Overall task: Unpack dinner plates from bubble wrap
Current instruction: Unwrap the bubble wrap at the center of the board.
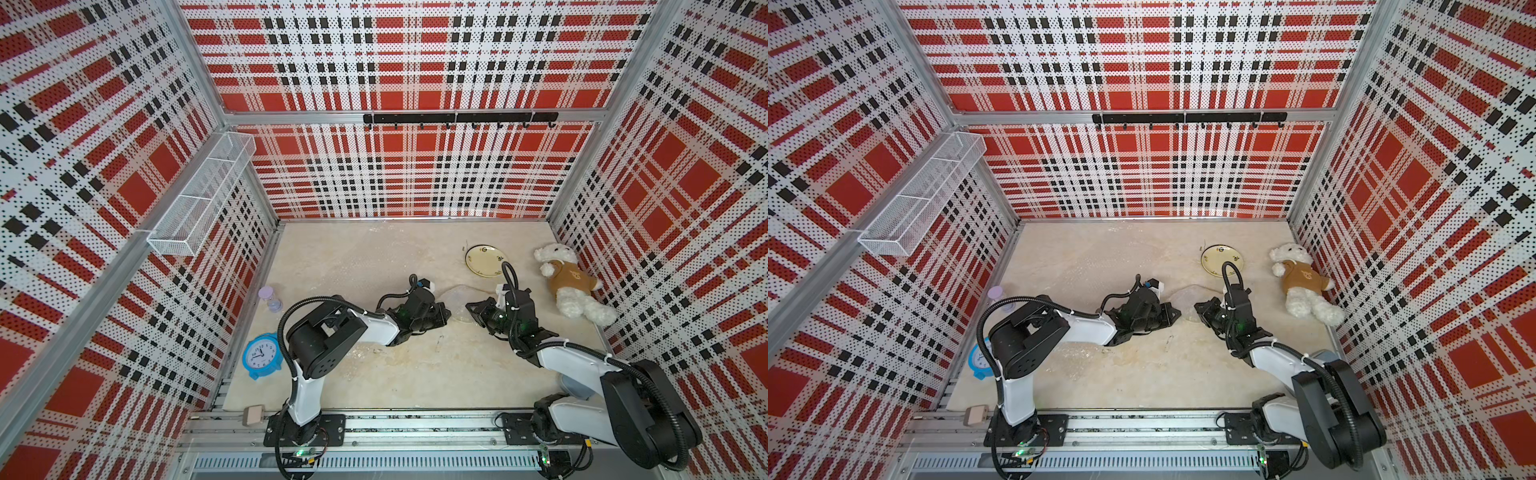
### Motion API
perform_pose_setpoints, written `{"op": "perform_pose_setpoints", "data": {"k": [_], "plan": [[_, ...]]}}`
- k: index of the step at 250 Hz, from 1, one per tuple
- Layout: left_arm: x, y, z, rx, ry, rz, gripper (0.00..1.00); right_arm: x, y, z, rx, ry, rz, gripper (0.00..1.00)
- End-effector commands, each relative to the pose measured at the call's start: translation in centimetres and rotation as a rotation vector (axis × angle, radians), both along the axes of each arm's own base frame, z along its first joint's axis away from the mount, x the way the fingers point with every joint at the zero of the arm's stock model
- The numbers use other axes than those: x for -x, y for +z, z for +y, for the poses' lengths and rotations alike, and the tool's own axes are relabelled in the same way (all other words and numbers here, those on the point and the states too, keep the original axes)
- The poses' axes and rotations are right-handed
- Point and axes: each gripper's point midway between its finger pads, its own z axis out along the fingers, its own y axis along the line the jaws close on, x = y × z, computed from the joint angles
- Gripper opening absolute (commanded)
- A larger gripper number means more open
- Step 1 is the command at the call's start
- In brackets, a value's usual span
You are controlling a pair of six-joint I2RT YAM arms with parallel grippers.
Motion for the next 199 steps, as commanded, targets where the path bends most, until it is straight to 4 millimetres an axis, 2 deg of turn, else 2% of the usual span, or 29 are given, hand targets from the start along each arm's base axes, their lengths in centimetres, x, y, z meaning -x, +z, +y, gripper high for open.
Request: {"op": "perform_pose_setpoints", "data": {"k": [1,31,155,182,199], "plan": [[1.0,-2.3,1.7,-0.112,0.012,0.024,0.0,-1.7,5.3,-0.7,-0.103,-0.052,-0.168,0.04],[1.0,-2.4,1.8,-0.124,0.01,0.021,0.0,-1.8,5.9,-1.2,-0.136,-0.069,-0.17,0.04],[1.2,-2.6,1.8,-0.169,0.001,0.005,0.0,-2.5,6.6,-0.1,-0.286,-0.064,-0.191,0.04],[1.1,-2.4,2.0,-0.178,0.008,-0.002,0.0,-2.2,6.8,0.2,-0.284,-0.055,-0.18,0.03],[1.0,-2.2,2.0,-0.185,0.009,-0.012,0.0,-1.8,6.3,0.4,-0.279,-0.056,-0.145,0.03]]}}
